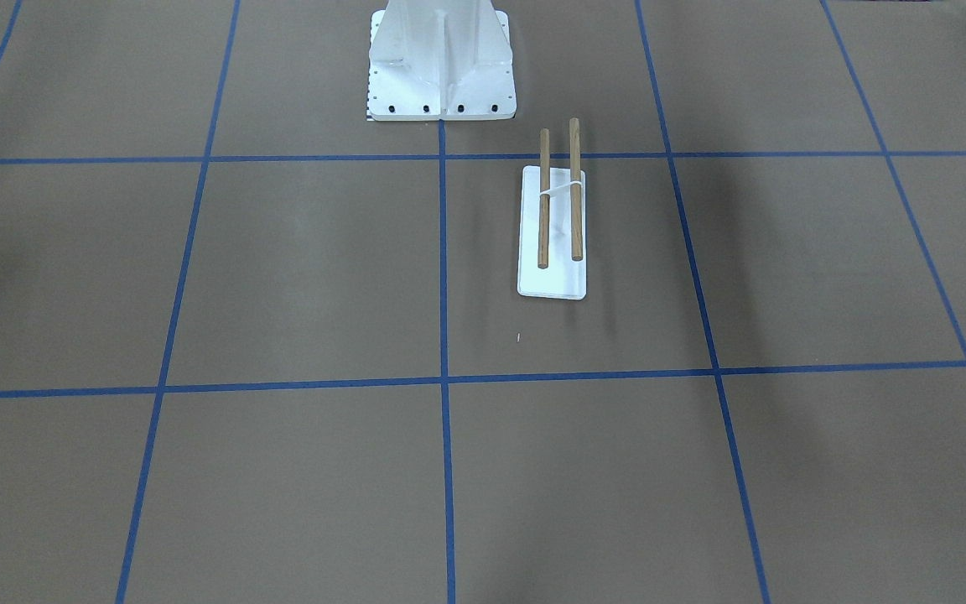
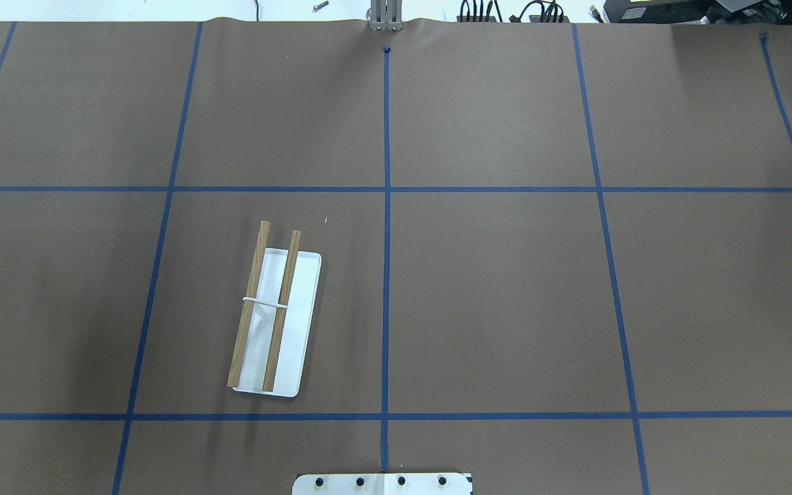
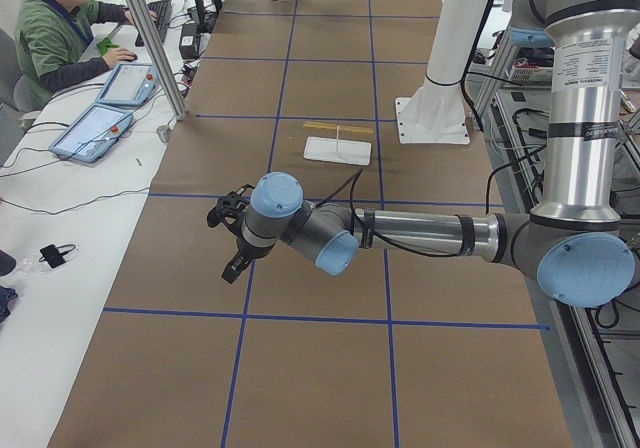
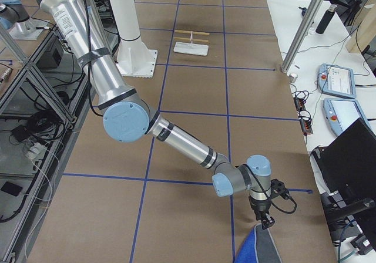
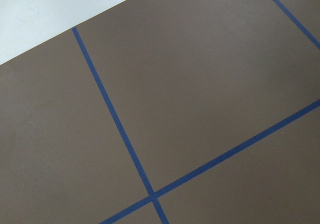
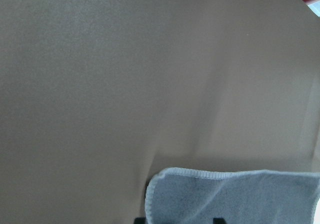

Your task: Hang towel on rack

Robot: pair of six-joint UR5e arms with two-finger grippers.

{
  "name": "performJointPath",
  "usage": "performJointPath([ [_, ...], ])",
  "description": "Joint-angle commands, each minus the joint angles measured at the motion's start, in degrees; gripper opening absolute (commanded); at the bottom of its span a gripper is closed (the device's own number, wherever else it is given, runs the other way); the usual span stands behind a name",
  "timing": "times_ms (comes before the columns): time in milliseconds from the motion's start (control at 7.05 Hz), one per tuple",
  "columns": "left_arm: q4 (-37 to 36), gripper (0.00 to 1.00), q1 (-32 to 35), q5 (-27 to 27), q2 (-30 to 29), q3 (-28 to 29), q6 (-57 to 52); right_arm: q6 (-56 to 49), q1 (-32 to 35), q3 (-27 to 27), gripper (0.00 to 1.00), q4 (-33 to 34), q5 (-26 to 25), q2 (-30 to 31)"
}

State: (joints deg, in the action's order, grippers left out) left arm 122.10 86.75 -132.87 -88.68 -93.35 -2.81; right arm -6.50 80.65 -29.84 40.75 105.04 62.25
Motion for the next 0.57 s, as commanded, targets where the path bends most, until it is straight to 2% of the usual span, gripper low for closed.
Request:
performJointPath([
  [0,-0.02,0.98,0.00,0.07,0.00,0.01,0.00,0.08,-1.46,0.04,0.99,-0.49,-2.73,0.94],
  [426,0.07,0.98,0.00,0.15,0.00,0.01,0.00,-0.45,-3.04,0.30,0.90,-1.11,-4.31,2.17],
])
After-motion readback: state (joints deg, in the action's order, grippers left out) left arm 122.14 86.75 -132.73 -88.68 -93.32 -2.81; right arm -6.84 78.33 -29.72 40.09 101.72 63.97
